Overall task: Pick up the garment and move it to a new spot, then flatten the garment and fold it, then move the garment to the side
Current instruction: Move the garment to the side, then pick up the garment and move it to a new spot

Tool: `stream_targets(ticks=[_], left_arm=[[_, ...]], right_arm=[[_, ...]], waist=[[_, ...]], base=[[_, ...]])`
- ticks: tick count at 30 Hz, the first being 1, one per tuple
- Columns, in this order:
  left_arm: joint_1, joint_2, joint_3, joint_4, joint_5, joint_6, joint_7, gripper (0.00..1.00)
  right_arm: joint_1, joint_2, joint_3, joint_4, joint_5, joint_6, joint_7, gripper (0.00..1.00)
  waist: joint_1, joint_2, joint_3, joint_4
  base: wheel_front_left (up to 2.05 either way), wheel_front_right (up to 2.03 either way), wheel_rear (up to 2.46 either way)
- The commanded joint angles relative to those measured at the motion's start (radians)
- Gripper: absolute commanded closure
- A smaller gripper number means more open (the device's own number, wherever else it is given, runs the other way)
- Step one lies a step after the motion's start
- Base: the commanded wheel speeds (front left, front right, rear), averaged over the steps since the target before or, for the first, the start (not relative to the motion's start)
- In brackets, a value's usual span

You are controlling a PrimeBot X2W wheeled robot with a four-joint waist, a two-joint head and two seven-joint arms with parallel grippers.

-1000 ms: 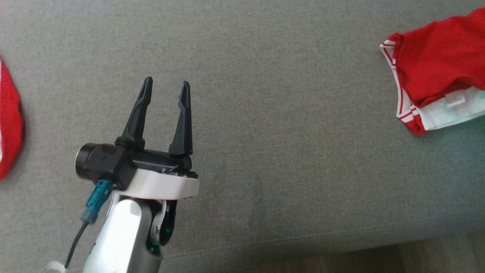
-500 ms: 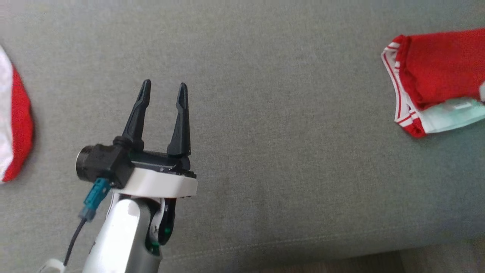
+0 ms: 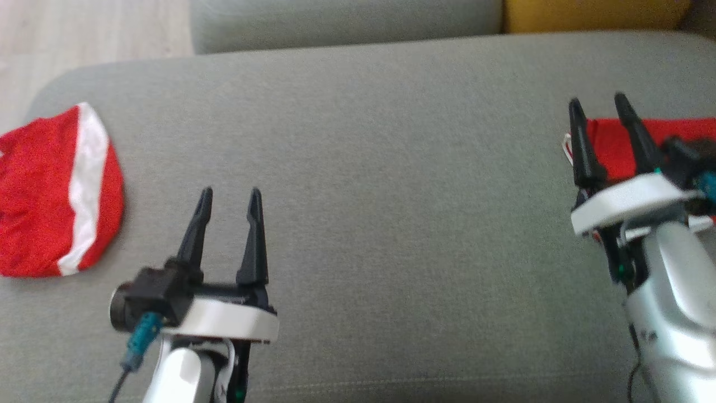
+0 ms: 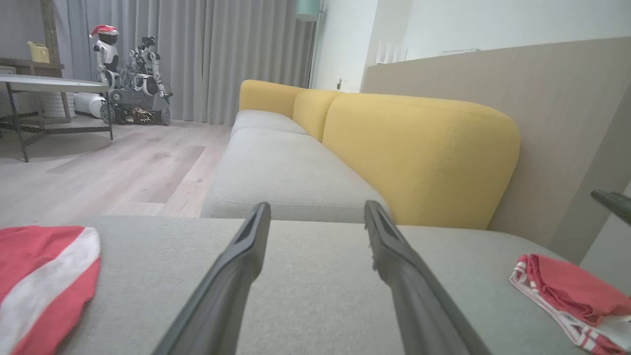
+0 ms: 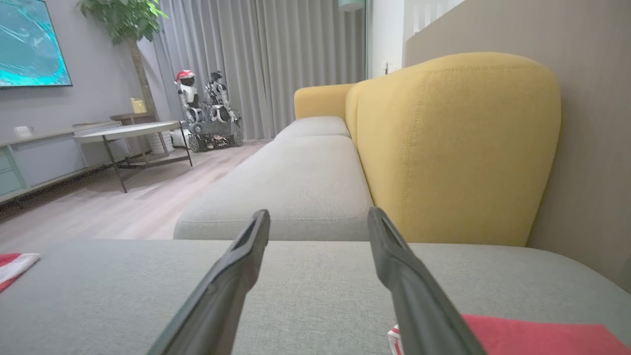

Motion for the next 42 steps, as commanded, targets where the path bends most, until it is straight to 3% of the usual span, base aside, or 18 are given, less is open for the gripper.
stream_targets(ticks=[1,7,14,25,42], left_arm=[[-0.010,0.001,0.037,-0.022,0.024,0.011,-0.005,0.00],[0.053,0.001,0.008,-0.009,0.006,0.026,-0.005,0.00],[0.088,0.001,-0.012,-0.012,0.008,0.019,-0.005,0.00],[0.129,0.001,-0.009,-0.008,0.023,0.009,-0.005,0.00],[0.125,0.001,0.010,-0.009,0.013,-0.009,-0.005,0.00]], right_arm=[[0.026,0.014,-0.004,-0.062,0.000,-0.001,-0.015,0.00],[0.211,0.113,-0.058,-0.192,-0.057,-0.001,-0.014,0.00],[0.366,0.162,-0.090,-0.324,-0.133,-0.001,-0.014,0.00],[0.474,0.173,-0.084,-0.374,-0.130,-0.001,-0.038,0.00],[0.488,0.173,-0.064,-0.381,-0.114,-0.001,-0.032,0.00]], waist=[[0.0000,0.0000,-0.043,0.043],[0.0000,0.0000,-0.094,0.071],[0.0000,0.0000,-0.132,0.088],[0.0000,0.0000,-0.168,0.097],[0.0000,0.0000,-0.170,0.127]], base=[[0.00,0.00,0.00],[0.00,0.00,0.00],[0.00,0.00,0.00],[0.00,0.00,0.00],[0.00,0.00,0.00]])
